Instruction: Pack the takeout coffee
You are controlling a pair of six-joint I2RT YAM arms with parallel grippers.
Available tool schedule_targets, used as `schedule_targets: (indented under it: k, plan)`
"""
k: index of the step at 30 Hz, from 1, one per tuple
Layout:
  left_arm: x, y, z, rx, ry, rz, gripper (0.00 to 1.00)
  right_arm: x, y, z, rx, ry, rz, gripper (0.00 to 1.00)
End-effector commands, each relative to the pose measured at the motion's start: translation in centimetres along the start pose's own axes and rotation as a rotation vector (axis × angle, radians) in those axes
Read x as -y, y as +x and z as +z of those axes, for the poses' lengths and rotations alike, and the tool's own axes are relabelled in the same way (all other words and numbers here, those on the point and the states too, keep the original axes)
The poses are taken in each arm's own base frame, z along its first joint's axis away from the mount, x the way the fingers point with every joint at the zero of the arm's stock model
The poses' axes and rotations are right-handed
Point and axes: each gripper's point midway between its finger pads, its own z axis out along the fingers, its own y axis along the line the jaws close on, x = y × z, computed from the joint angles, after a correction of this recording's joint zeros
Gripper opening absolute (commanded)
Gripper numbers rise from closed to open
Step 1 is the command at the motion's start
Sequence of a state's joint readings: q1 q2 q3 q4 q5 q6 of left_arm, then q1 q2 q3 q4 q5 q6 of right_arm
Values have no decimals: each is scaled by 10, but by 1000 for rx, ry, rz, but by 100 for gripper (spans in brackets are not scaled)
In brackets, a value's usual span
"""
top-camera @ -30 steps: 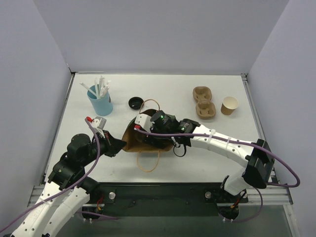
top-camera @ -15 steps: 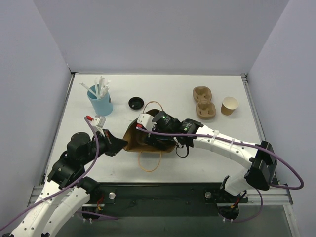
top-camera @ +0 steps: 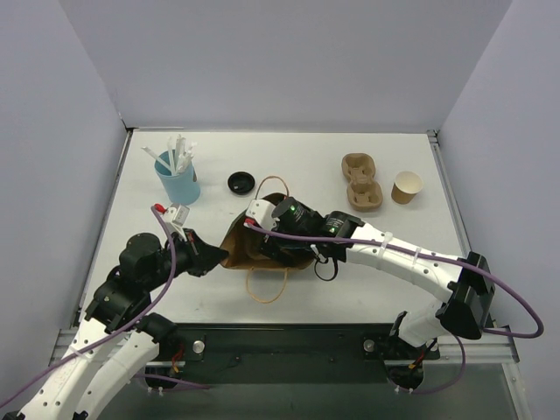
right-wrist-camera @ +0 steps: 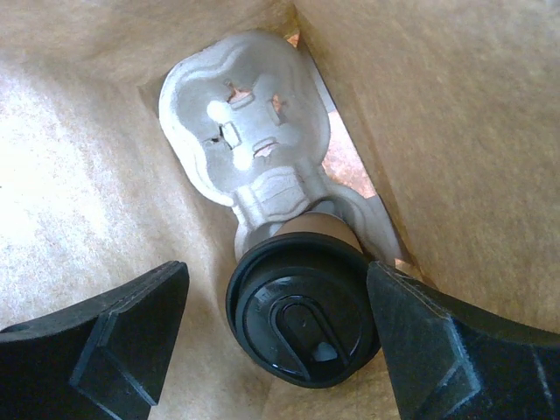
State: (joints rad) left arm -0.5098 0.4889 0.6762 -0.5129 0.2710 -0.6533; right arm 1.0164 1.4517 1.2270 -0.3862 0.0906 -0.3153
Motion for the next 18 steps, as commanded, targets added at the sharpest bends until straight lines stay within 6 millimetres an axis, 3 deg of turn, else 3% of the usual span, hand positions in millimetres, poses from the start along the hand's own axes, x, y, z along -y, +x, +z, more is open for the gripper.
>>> schedule_targets:
  k: [1, 4, 7, 11, 18]
  plan:
    - [17, -13, -7, 25, 48, 31, 0, 23, -7, -20, 22, 106, 84, 85]
    - [18, -13, -7, 25, 53, 34, 0, 23, -7, -20, 23, 114, 111, 85]
    - [17, -12, -7, 24, 52, 30, 0, 24, -7, -22, 27, 121, 131, 92]
    - [17, -11, -6, 22, 59, 25, 0, 24, -8, -23, 35, 120, 148, 92]
    - [20, -14, -7, 25, 65, 33, 0, 24, -12, -23, 52, 111, 173, 79]
